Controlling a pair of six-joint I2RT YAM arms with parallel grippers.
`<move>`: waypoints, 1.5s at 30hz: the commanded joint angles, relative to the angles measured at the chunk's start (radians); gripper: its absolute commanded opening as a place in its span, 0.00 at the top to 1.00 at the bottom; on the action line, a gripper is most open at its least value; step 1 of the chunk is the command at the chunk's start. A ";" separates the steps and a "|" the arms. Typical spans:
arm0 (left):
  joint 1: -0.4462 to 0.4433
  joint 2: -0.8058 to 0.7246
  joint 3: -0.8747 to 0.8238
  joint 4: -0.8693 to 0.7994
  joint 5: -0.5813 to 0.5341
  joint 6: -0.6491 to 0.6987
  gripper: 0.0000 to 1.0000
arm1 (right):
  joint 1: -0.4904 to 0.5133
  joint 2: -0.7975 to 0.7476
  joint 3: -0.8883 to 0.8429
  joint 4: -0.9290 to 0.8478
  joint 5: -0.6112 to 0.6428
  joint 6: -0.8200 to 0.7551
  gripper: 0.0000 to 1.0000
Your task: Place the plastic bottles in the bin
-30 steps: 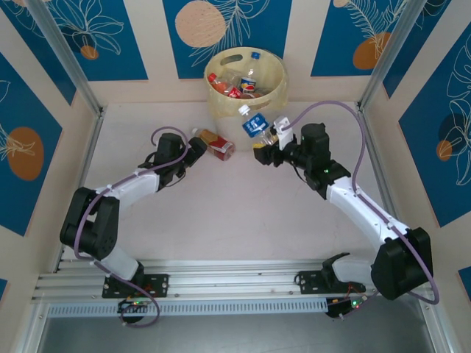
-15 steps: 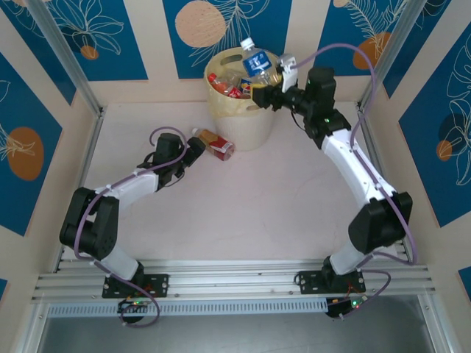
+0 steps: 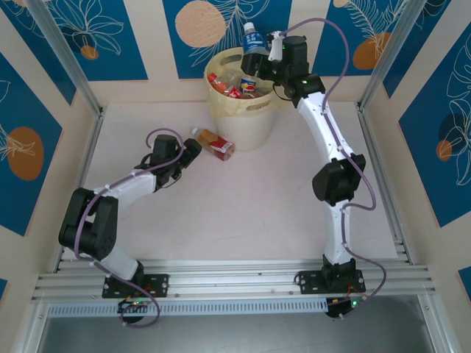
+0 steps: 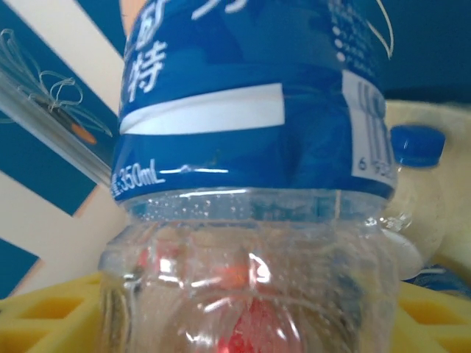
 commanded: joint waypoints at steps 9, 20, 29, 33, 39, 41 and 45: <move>0.013 -0.020 -0.011 0.019 0.033 0.004 0.00 | 0.019 0.072 0.145 0.060 -0.076 0.125 0.04; -0.024 0.023 0.079 -0.079 0.022 0.113 0.00 | 0.026 -0.148 -0.112 0.056 -0.114 0.036 0.01; -0.056 0.080 0.153 -0.130 -0.018 0.163 0.00 | 0.084 -0.220 -0.209 -0.074 -0.051 -0.075 0.01; -0.096 0.116 0.190 -0.158 -0.083 0.177 0.00 | 0.108 -0.352 -0.366 0.015 -0.014 -0.104 0.01; -0.111 0.233 0.323 -0.219 -0.126 0.170 0.00 | 0.117 -0.624 -0.726 0.203 0.031 -0.102 0.01; -0.110 0.286 0.395 -0.261 -0.121 0.155 0.00 | 0.117 -0.720 -0.855 0.258 0.062 -0.102 0.01; -0.102 0.387 0.504 -0.284 -0.061 0.087 0.00 | 0.109 -0.909 -1.080 0.319 0.128 -0.104 0.01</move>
